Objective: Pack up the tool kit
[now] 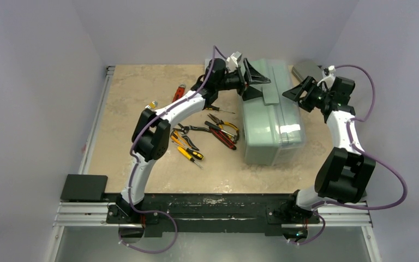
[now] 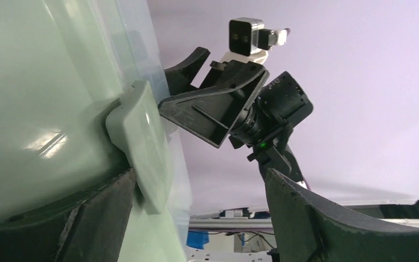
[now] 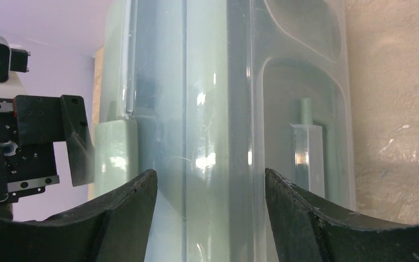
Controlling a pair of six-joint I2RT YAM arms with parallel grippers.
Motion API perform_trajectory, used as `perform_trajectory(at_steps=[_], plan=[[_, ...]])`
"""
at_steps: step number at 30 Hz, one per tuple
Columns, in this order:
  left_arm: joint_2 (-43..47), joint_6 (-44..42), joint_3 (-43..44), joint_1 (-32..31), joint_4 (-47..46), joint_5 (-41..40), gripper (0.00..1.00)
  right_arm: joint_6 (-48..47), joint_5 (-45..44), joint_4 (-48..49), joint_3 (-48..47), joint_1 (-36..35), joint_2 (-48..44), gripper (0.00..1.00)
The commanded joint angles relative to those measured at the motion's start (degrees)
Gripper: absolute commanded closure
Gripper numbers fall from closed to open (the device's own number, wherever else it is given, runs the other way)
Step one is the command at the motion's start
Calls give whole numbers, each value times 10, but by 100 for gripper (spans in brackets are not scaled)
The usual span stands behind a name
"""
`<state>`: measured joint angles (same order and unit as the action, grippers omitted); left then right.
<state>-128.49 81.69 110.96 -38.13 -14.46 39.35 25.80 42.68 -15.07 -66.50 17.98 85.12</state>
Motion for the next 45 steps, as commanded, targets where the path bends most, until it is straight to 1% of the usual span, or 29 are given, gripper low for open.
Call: perform_trajectory(at_steps=[1,4,7,9,11,13,16,18,19,21,24,25,28,31,34,35,41,43,45], plan=[[-56,49,-17,-27,-115,-10,15,39,89,-3,18,-21,6,34],[-74,81,-17,-27,-159,-8,15,49,95,13,30,-21,9,34],[-82,99,-18,-26,-182,-9,16,55,101,25,38,-22,10,35],[-74,86,-23,-23,-172,-6,17,56,101,25,37,-21,10,35],[-46,46,-42,-17,-137,-11,17,55,98,19,32,-21,7,34],[-3,-19,-63,-8,-70,-23,17,43,78,-2,20,-21,1,34],[63,-144,-72,4,84,-70,14,27,46,-35,-2,-22,-7,33],[107,-208,-75,8,176,-102,12,14,32,-56,-17,-21,-11,32],[120,-232,-76,10,219,-114,11,6,24,-69,-26,-22,-12,31],[144,-273,-74,12,271,-133,10,-10,7,-93,-39,-21,-15,29],[166,-350,-37,12,401,-187,8,-31,-5,-120,-55,-22,-20,27],[174,-368,-33,11,429,-201,8,-35,-9,-128,-60,-21,-22,26],[200,-402,-51,10,471,-232,6,-43,-37,-148,-70,-21,-32,23],[218,-403,-94,11,464,-235,3,-46,-51,-156,-76,-22,-45,24],[215,-385,-134,15,432,-209,2,-43,-31,-153,-75,-22,-47,35],[210,-376,-146,17,414,-187,2,-43,-29,-154,-76,-23,-48,36],[182,-326,-205,21,311,-136,2,-66,-32,-179,-87,-36,-46,36],[171,-302,-231,25,255,-100,0,-69,-36,-182,-88,-45,-43,36],[157,-281,-235,27,226,-79,0,-74,-43,-188,-90,-53,-35,36]])
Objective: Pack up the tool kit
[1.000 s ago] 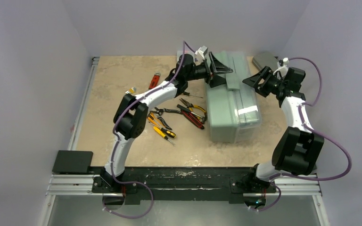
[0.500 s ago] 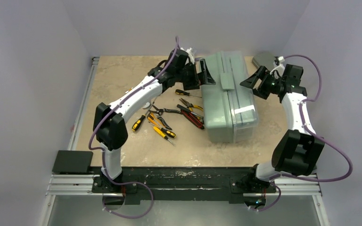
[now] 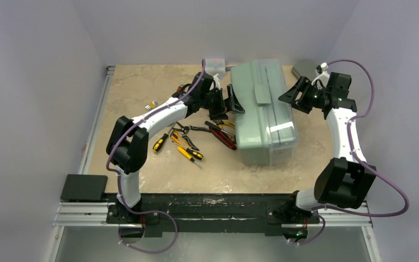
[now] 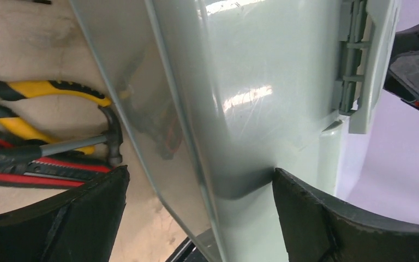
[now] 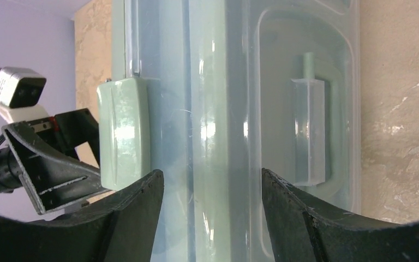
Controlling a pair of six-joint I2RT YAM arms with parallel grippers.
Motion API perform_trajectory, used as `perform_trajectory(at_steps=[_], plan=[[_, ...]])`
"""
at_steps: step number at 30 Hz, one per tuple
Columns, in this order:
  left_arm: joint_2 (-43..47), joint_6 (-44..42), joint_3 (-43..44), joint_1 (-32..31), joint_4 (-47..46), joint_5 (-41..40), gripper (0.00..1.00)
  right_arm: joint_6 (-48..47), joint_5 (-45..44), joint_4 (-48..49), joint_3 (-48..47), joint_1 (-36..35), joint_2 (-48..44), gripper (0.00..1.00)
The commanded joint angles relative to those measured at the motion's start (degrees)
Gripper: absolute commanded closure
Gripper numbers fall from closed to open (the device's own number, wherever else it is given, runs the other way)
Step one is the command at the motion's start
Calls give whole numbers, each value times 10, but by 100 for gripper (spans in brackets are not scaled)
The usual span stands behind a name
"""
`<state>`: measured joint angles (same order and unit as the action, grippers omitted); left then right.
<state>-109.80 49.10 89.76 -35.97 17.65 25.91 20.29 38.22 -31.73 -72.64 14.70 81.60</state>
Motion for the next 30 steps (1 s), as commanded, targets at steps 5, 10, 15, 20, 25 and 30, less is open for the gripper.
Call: perform_trajectory(at_steps=[5,10,15,20,25,30], plan=[[-50,71,-46,12,-138,74,8,-25,1,-22,-30,-47,19,40],[-44,118,-127,33,-250,89,23,-17,-14,-19,-42,-91,31,48],[-14,100,-179,58,-262,90,30,-6,-64,-25,-67,-135,28,49],[7,83,-239,91,-278,102,31,-11,-125,-60,-106,-180,29,50],[11,67,-276,110,-288,115,31,-14,-160,-74,-115,-227,21,50],[5,59,-280,113,-293,120,32,-16,-145,-70,-108,-241,19,49]])
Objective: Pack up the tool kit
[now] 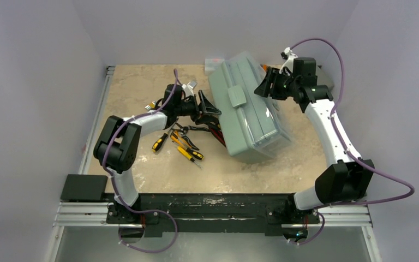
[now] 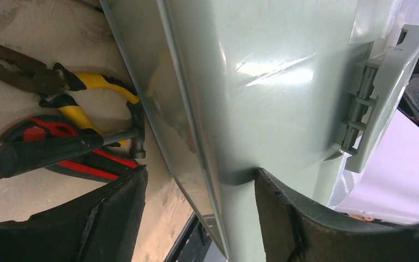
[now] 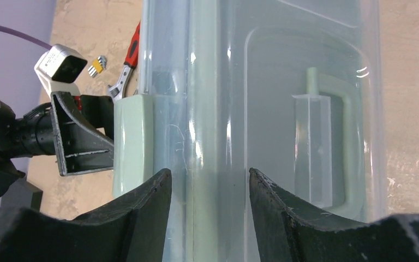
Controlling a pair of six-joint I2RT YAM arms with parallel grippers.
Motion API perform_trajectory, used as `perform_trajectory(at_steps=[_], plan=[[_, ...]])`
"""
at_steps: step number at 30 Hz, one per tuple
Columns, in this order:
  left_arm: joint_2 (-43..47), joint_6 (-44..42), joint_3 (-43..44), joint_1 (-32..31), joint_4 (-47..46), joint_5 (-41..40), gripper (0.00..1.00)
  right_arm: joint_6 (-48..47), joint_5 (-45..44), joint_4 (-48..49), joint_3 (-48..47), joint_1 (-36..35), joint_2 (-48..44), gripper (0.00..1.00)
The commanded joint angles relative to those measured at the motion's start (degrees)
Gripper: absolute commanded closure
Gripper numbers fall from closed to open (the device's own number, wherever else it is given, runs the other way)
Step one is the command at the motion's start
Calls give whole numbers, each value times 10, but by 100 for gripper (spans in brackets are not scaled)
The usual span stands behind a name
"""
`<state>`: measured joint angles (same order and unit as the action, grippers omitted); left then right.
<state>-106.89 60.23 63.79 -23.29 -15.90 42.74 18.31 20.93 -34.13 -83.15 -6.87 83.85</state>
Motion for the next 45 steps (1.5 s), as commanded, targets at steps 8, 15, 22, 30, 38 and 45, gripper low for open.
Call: perform_trajectory(at_steps=[8,15,22,30,38,45], plan=[[-29,-59,-12,-12,60,-63,35,3,62,-31,25,-55,-23,49],[-28,-40,-29,-3,39,-81,37,24,60,-9,61,-106,-47,49],[-41,-36,-38,6,20,-73,37,39,31,-16,30,-111,-66,17],[-6,-18,-107,48,-29,-72,42,38,-31,-68,-87,-101,-71,10],[106,-59,-129,69,28,-87,34,22,-136,-103,-66,-26,-78,1],[207,-88,-106,48,104,-119,0,31,15,-16,42,65,-60,3]])
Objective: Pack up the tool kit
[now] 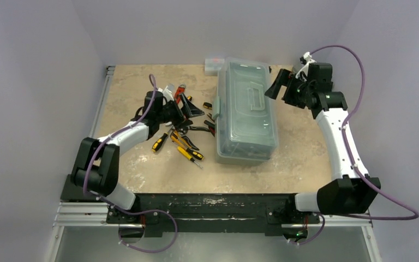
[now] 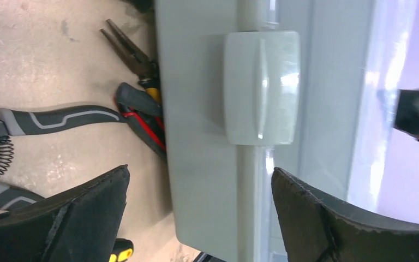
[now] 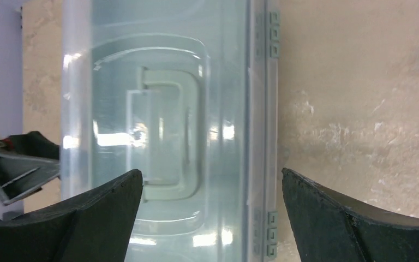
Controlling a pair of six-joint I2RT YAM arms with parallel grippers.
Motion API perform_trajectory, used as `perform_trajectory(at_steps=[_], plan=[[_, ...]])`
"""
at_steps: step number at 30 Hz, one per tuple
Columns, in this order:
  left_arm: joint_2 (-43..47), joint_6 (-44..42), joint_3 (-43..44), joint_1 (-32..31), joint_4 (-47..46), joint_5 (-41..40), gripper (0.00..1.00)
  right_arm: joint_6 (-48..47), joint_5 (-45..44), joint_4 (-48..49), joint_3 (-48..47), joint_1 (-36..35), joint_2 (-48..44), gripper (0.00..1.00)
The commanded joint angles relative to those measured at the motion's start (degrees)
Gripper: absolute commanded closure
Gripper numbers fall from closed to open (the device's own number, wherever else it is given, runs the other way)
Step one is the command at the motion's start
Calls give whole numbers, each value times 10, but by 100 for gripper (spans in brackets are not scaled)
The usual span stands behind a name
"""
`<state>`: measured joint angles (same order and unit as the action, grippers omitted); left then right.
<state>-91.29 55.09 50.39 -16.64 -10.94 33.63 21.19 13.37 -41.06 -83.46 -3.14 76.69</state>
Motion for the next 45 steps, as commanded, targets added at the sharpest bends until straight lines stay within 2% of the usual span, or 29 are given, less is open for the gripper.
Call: perform_trajectory(at_steps=[1,4,12,16,20,23,32,39,45], plan=[[62,-47,40,-29,79,-40,0,8,116,71,60,30,16,4],[84,-75,91,-61,154,-70,0,18,158,107,91,30,26,7],[69,-124,203,-150,236,-104,0,29,187,151,141,30,43,17],[23,-134,255,-181,265,-113,0,29,193,167,171,45,42,28],[-26,-136,301,-203,276,-102,1,27,194,174,198,59,32,47],[-72,-131,340,-214,277,-89,2,24,195,173,208,79,20,54],[-181,-140,498,-268,345,-88,6,9,164,137,201,110,-14,63],[-225,-137,520,-276,352,-85,8,1,104,90,174,136,-69,66],[-272,-137,582,-297,364,-68,9,10,-6,80,169,138,-124,65]])
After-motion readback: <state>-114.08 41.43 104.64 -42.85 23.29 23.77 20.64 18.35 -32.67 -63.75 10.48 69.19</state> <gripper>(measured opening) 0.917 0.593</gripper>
